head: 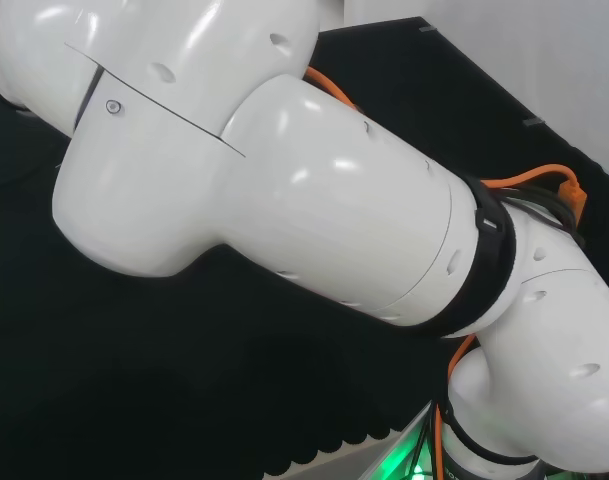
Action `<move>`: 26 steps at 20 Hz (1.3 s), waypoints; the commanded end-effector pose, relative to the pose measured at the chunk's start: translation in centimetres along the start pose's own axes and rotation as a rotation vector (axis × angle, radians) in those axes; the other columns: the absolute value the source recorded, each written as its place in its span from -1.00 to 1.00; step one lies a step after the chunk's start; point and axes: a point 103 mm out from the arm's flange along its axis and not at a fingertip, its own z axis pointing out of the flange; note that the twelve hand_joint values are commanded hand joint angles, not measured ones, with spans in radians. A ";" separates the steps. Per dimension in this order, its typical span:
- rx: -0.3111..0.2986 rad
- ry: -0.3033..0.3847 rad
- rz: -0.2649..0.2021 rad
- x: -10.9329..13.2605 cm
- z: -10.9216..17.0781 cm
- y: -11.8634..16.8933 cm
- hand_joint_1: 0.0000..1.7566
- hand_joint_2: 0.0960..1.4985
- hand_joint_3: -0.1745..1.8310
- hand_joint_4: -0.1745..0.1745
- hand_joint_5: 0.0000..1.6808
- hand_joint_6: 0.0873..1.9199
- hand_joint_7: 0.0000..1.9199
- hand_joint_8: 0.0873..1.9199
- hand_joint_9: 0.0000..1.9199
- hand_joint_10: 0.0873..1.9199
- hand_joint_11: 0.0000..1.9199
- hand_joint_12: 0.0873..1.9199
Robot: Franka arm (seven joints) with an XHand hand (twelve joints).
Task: Turn on the heater.
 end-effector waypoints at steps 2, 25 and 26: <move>0.004 0.005 0.009 -0.2 0.1 0.3 0.84 -0.76 0.96 0.07 -1.00 -1.00 0.85 0.63 0.89 0.55 0.64 0.52; 0.027 0.001 0.016 -0.2 0.7 1.9 0.84 -0.76 0.97 0.04 -1.00 -1.00 0.85 0.63 0.90 0.55 0.64 0.51; 0.028 0.001 0.016 -0.2 0.7 1.9 0.84 -0.76 0.97 0.04 -1.00 -1.00 0.85 0.63 0.90 0.55 0.64 0.51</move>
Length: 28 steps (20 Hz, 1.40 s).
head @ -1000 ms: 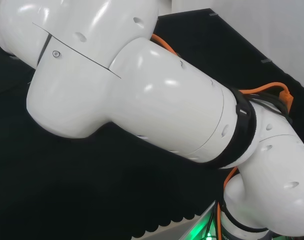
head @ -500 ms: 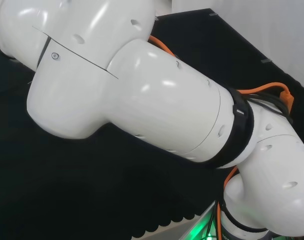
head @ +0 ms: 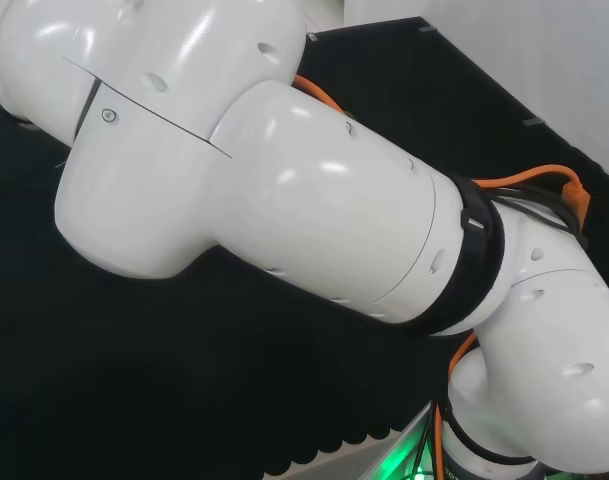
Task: Turn on the heater.
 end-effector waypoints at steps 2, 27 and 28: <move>0.005 0.000 0.003 -0.1 0.0 0.1 0.84 -0.76 0.97 0.04 -1.00 -1.00 0.85 0.63 0.90 0.54 0.64 0.51; 0.037 -0.011 0.000 -0.7 0.2 2.9 0.83 -0.76 0.97 0.00 -0.98 -1.00 0.85 0.62 0.90 0.54 0.64 0.51; 0.039 -0.008 0.001 -0.8 0.3 3.0 0.83 -0.76 0.97 0.00 -0.98 -1.00 0.85 0.62 0.90 0.54 0.64 0.51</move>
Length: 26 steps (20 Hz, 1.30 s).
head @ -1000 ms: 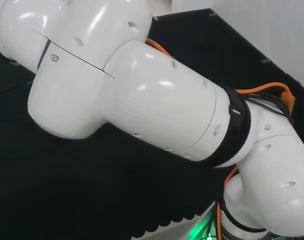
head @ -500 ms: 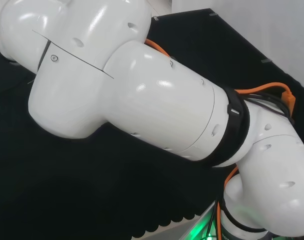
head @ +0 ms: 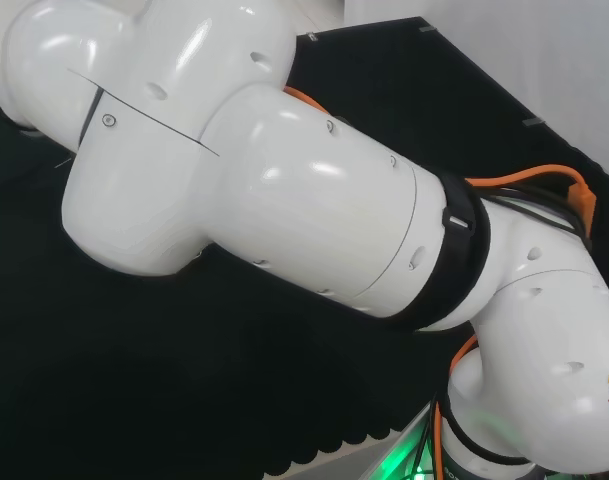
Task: Turn on the heater.
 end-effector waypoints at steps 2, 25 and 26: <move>0.015 0.007 0.002 -0.5 0.5 0.8 0.83 -0.76 0.97 0.00 -0.98 -1.00 0.85 0.62 0.90 0.54 0.64 0.51; 0.004 0.021 0.041 -3.2 -1.8 0.2 0.83 -0.76 0.97 -0.03 -0.97 -1.00 0.85 0.62 0.90 0.54 0.64 0.51; 0.002 0.020 0.041 -3.2 -1.8 0.1 0.83 -0.76 0.97 -0.03 -0.96 -1.00 0.85 0.62 0.90 0.54 0.64 0.51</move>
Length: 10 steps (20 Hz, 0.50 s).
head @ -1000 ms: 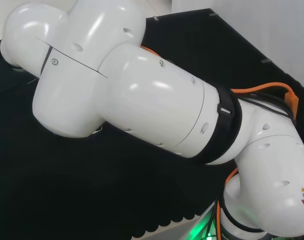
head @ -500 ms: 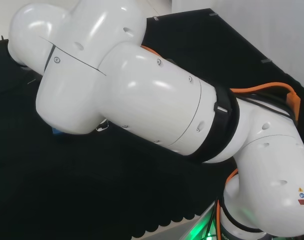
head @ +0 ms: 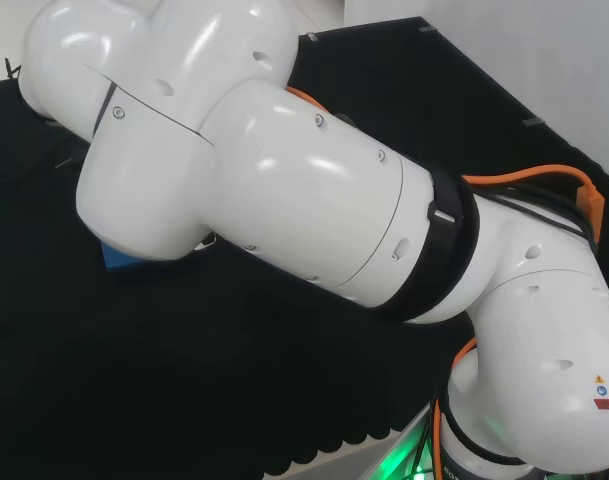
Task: Turn on the heater.
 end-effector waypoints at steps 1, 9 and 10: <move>-0.006 -0.002 0.001 0.0 -0.5 -0.4 0.83 -0.76 0.97 -0.03 -0.96 -1.00 0.85 0.62 0.90 0.54 0.64 0.51; 0.003 -0.004 -0.001 0.4 -0.1 -0.4 0.83 -0.76 0.97 -0.04 -0.96 -1.00 0.85 0.62 0.90 0.54 0.64 0.51; 0.003 -0.005 -0.002 0.5 0.0 -0.4 0.83 -0.76 0.97 -0.04 -0.96 -1.00 0.85 0.62 0.90 0.54 0.64 0.51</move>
